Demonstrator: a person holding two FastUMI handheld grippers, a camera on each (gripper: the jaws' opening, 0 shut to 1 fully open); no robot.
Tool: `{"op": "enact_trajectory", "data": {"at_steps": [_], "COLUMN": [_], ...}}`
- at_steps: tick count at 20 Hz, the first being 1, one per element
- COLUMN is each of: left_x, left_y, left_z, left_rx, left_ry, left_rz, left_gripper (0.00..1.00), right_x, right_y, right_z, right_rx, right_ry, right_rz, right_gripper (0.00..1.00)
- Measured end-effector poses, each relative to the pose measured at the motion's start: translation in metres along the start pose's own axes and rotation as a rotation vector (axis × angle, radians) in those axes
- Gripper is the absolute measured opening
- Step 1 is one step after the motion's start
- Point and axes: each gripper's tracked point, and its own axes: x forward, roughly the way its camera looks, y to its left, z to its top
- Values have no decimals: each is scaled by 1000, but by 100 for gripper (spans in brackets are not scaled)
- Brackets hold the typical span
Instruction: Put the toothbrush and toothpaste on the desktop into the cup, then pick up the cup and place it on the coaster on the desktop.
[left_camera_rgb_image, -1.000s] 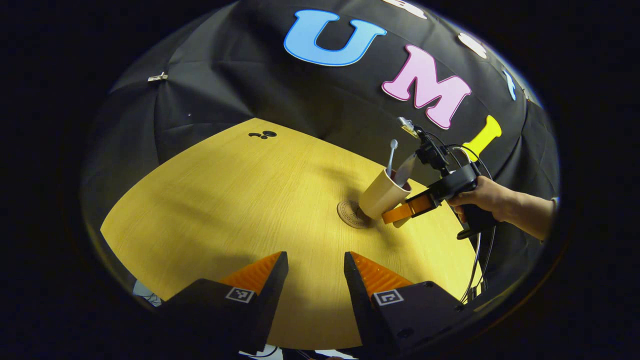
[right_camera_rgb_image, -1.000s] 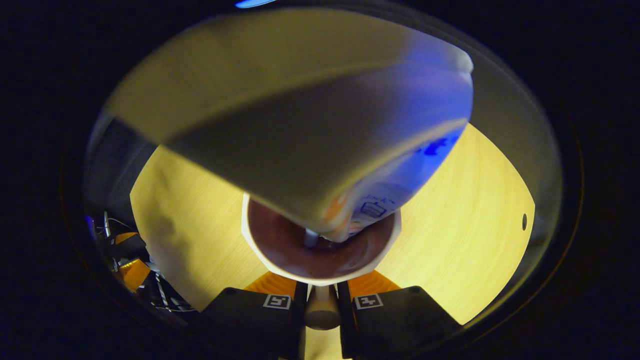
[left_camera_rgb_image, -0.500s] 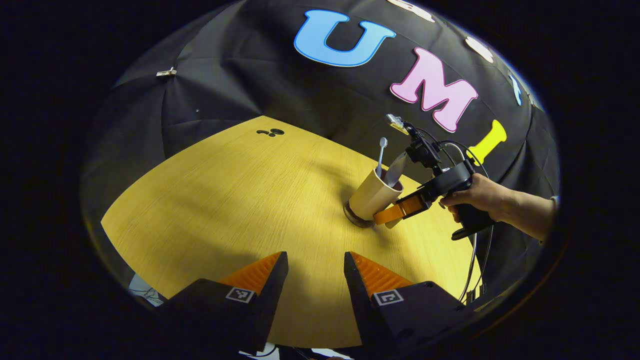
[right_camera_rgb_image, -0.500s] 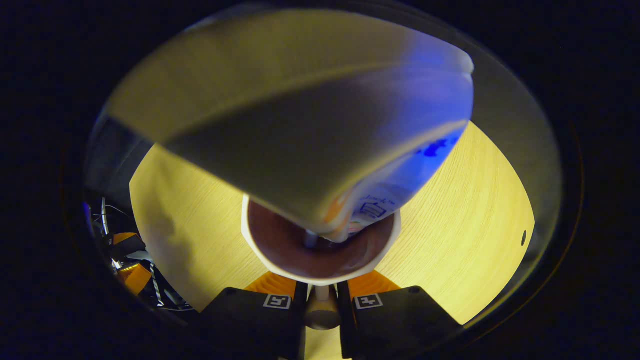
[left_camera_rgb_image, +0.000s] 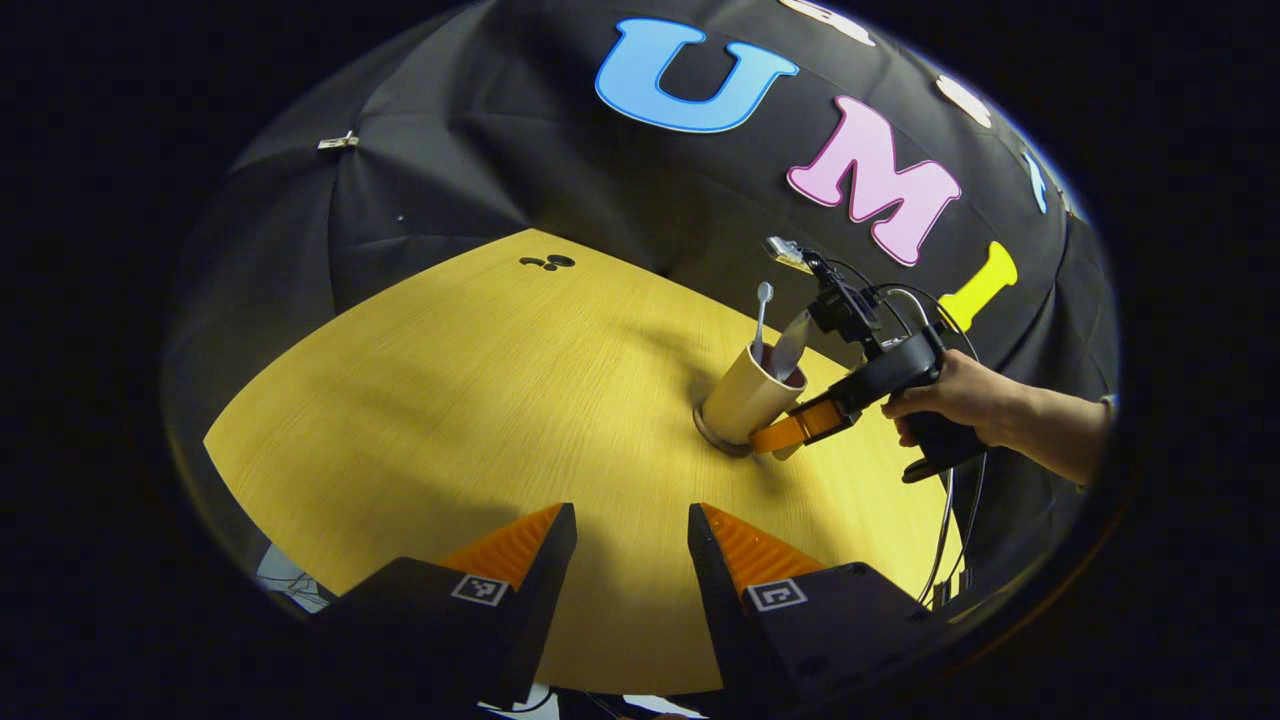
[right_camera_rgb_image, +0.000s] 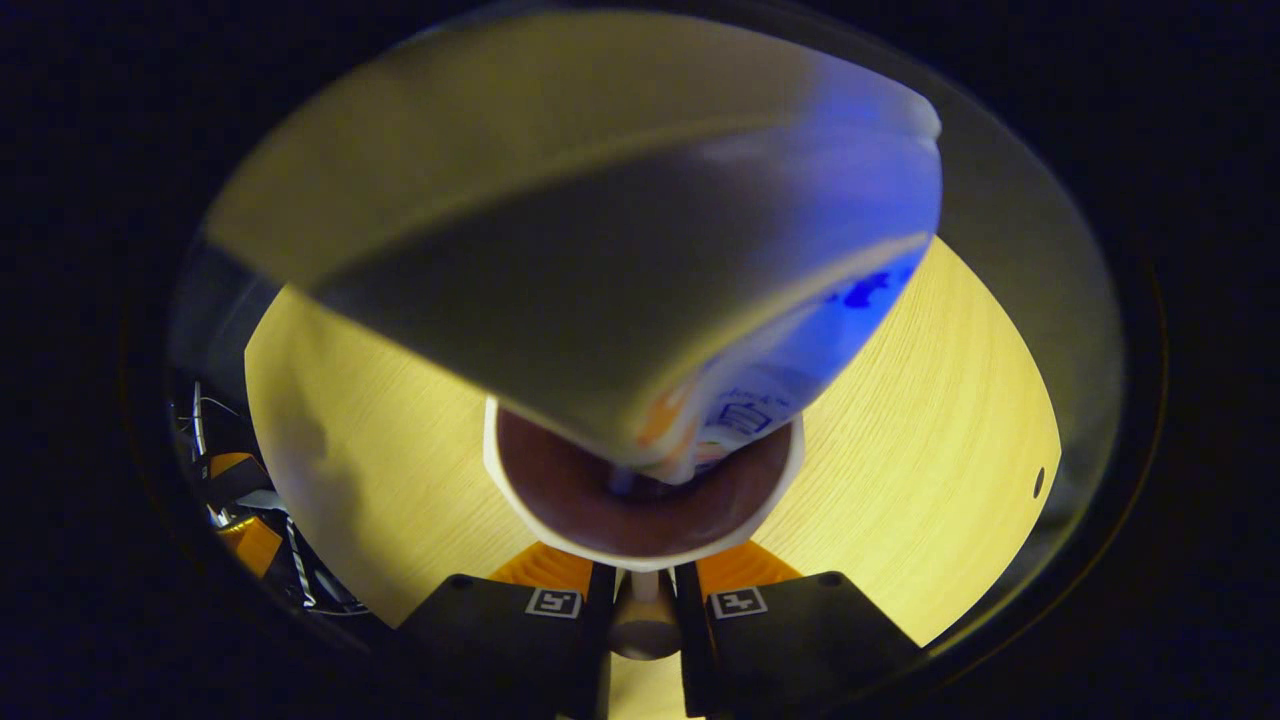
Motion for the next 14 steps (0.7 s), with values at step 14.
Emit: {"op": "enact_trajectory", "data": {"at_steps": [14], "left_x": [-7], "left_y": [-26], "left_z": [23], "left_rx": [78], "left_ry": [-1], "left_rz": [-29], "left_gripper": [71], "right_x": [-72], "right_y": [-12], "right_z": [8], "right_rx": [31], "right_ry": [-140], "right_rz": [0], "right_gripper": [63]}}
